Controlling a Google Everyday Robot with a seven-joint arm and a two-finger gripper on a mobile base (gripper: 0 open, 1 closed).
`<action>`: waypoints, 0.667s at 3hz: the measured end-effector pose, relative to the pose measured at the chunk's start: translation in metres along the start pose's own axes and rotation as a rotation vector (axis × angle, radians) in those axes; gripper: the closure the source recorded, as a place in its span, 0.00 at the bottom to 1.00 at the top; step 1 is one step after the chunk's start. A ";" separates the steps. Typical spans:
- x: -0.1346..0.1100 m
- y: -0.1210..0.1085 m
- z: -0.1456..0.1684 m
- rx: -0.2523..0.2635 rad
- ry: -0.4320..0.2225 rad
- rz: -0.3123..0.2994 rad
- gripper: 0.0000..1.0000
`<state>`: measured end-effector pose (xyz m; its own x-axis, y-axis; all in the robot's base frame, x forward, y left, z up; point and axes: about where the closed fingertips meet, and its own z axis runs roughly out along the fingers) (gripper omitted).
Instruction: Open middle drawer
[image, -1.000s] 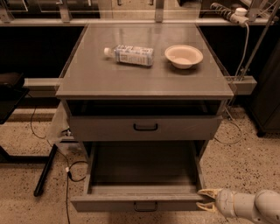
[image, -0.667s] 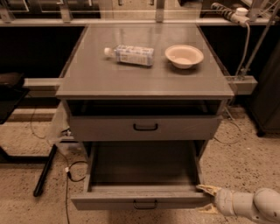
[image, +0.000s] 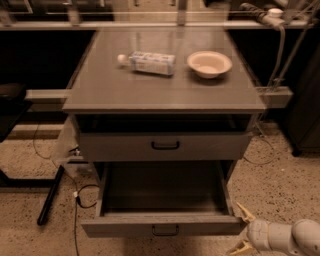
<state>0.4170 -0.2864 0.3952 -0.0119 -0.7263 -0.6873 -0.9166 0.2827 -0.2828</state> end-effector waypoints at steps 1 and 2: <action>-0.007 -0.002 -0.004 0.000 0.000 0.000 0.42; -0.012 -0.004 -0.009 0.000 0.000 0.000 0.65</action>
Offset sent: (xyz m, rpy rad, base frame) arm -0.0606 -0.0425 -0.0759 0.1343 0.1441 -0.0862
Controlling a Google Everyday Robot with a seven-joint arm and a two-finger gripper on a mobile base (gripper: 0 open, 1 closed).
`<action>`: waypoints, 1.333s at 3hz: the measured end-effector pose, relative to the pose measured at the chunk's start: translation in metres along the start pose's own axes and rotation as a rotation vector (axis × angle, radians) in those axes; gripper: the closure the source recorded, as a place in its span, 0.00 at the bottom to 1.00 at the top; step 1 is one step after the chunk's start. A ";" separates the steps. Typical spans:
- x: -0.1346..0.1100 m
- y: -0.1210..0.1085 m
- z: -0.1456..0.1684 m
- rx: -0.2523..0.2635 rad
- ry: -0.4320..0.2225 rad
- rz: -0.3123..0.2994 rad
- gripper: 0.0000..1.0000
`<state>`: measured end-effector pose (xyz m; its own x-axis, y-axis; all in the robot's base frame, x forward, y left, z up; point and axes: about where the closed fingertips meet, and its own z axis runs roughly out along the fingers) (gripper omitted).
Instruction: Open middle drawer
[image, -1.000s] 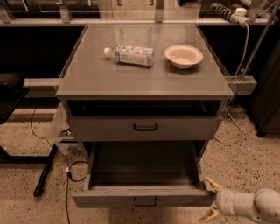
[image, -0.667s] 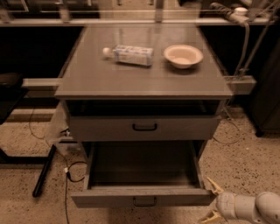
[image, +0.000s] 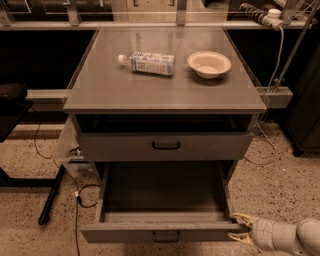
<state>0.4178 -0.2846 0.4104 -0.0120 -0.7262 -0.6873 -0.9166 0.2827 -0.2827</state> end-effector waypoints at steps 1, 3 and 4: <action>-0.005 -0.002 -0.005 0.000 0.000 0.000 0.88; -0.008 0.003 -0.005 -0.006 -0.007 0.000 0.62; -0.008 0.003 -0.005 -0.006 -0.007 0.000 0.39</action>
Offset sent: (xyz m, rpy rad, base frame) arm -0.1685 -0.0367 -0.0430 0.0568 0.0314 -0.0518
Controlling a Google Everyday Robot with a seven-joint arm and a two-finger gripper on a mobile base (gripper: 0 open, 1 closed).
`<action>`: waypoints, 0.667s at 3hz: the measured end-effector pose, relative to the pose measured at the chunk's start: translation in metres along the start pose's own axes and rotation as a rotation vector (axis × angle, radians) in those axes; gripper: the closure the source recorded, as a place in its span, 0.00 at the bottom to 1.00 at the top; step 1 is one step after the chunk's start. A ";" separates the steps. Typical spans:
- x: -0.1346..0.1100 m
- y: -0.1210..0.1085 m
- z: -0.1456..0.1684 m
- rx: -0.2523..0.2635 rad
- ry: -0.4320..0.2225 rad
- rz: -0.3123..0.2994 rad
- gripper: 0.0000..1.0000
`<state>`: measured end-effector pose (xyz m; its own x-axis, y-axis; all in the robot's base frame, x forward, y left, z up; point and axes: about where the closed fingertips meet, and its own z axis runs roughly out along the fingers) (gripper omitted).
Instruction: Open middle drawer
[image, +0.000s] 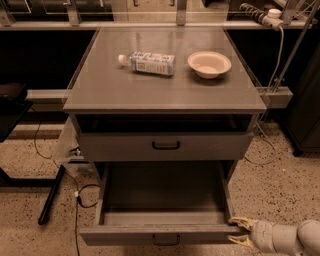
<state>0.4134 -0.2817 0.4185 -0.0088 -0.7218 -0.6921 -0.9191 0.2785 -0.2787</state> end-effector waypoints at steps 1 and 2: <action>0.000 0.000 0.000 0.000 0.000 0.000 0.16; 0.000 0.000 0.000 0.000 0.000 0.000 0.00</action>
Offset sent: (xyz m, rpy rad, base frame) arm 0.0000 0.0000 0.0000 0.0000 0.0000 0.0001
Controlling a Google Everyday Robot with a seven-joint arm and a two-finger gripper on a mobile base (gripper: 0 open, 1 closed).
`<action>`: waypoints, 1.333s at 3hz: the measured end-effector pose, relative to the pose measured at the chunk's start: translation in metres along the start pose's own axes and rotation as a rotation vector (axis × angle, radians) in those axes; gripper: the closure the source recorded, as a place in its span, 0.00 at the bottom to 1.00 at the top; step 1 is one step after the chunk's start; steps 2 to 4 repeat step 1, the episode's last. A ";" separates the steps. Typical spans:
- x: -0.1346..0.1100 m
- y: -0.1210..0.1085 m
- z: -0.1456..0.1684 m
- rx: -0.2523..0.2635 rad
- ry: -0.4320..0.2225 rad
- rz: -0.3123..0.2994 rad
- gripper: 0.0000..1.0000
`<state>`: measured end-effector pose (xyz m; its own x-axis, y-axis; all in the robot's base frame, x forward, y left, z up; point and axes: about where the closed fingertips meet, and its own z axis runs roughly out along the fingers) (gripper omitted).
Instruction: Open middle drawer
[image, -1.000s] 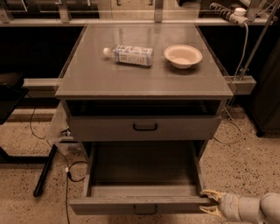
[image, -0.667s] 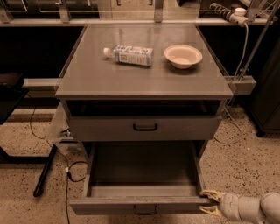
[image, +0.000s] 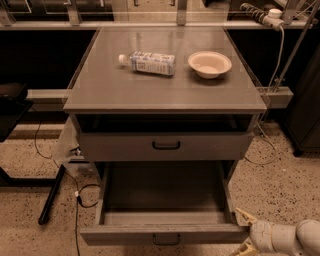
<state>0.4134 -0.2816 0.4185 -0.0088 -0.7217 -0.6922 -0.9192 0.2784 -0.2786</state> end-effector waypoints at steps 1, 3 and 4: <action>0.000 0.000 0.000 0.000 0.000 0.000 0.00; 0.000 0.000 0.000 0.000 0.000 0.000 0.00; 0.000 0.000 0.000 0.000 0.000 0.000 0.00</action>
Offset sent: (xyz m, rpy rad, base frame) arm 0.0000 0.0000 0.0000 0.0000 0.0000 0.0000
